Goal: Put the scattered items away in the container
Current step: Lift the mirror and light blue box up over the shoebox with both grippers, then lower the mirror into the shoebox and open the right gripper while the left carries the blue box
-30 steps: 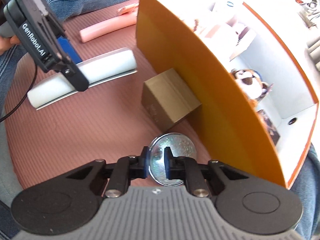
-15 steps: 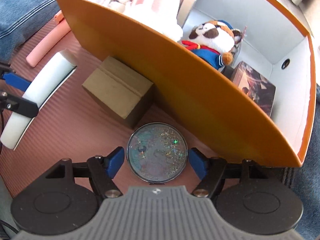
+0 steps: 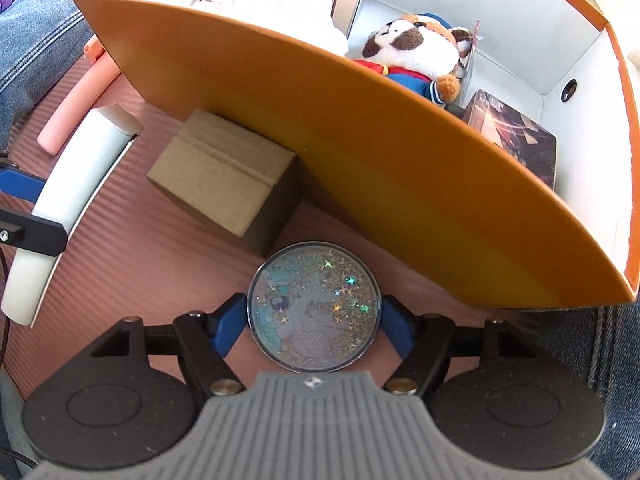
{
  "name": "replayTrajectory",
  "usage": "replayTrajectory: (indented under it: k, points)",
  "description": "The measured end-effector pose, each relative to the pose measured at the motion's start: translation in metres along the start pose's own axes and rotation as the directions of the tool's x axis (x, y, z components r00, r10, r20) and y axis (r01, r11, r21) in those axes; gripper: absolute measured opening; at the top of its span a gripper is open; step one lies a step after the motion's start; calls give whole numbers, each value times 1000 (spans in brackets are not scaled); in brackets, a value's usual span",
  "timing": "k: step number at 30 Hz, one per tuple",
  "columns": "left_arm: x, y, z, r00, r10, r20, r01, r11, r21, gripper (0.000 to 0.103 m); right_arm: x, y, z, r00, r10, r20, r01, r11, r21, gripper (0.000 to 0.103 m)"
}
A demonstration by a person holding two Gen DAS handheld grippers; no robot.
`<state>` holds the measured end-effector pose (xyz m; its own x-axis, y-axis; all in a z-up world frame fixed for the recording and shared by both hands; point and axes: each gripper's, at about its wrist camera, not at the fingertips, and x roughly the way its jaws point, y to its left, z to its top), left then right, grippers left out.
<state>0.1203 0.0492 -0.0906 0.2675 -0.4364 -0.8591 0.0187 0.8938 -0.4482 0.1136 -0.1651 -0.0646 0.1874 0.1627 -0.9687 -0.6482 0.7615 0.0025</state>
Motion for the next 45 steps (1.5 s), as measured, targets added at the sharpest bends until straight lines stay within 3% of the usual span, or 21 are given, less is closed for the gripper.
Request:
replayTrajectory:
  k: [10,16,19,22,28,35,45]
  points:
    - [-25,-18,-5,994,-27,102,18,996,87,74,-71,10,-18,986,21,163,-23,1000,14,74]
    - [-52,-36,-3,983,-49,178,26,991,129,73,-128,-1,-30,959,1,284,-7,1000,19,74]
    - [-68,-43,4,974,-63,217,32,989,144,73,-129,0,-18,939,-30,342,18,999,37,74]
    - [-81,-53,14,966,-69,249,29,987,159,73,-152,-26,-8,927,-67,370,49,997,56,74]
    - [-92,-69,34,956,-71,284,16,982,189,73,-127,-47,30,931,-91,355,57,993,105,74]
    - [-86,-77,50,958,-71,279,15,980,197,73,-83,-50,65,949,-52,311,22,995,100,74]
    - [-82,-84,79,964,-66,257,11,977,211,73,-53,-57,71,964,64,260,-95,989,109,74]
